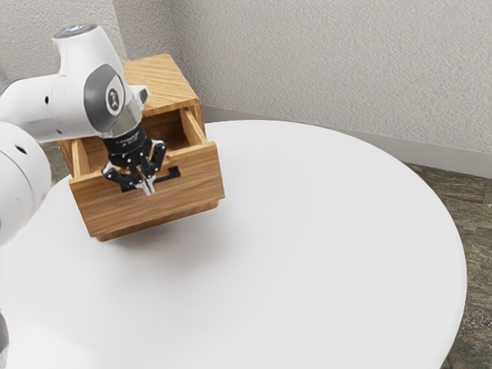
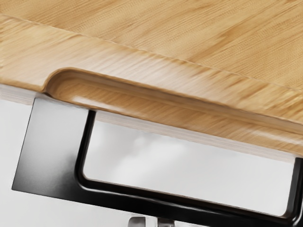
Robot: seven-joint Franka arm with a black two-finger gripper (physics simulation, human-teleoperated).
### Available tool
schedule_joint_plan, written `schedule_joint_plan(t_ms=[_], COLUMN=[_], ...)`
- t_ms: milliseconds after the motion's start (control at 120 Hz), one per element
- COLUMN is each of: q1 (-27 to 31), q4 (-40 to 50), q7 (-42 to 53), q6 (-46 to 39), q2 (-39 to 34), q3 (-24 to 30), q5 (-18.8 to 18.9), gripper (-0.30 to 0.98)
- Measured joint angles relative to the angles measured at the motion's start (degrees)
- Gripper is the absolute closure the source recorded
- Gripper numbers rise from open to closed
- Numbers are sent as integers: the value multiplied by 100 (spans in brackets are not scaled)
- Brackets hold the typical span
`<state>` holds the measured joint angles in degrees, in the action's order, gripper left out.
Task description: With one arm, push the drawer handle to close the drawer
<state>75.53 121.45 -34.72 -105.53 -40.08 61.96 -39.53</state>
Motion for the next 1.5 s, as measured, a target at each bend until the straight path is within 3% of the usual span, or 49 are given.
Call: schedule_joint_plan(t_ms=[1500], q1=[-94], q4=[-922], q7=[-270], q6=[-2126], q2=[3625], q3=[55], q5=[2896], gripper=[76])
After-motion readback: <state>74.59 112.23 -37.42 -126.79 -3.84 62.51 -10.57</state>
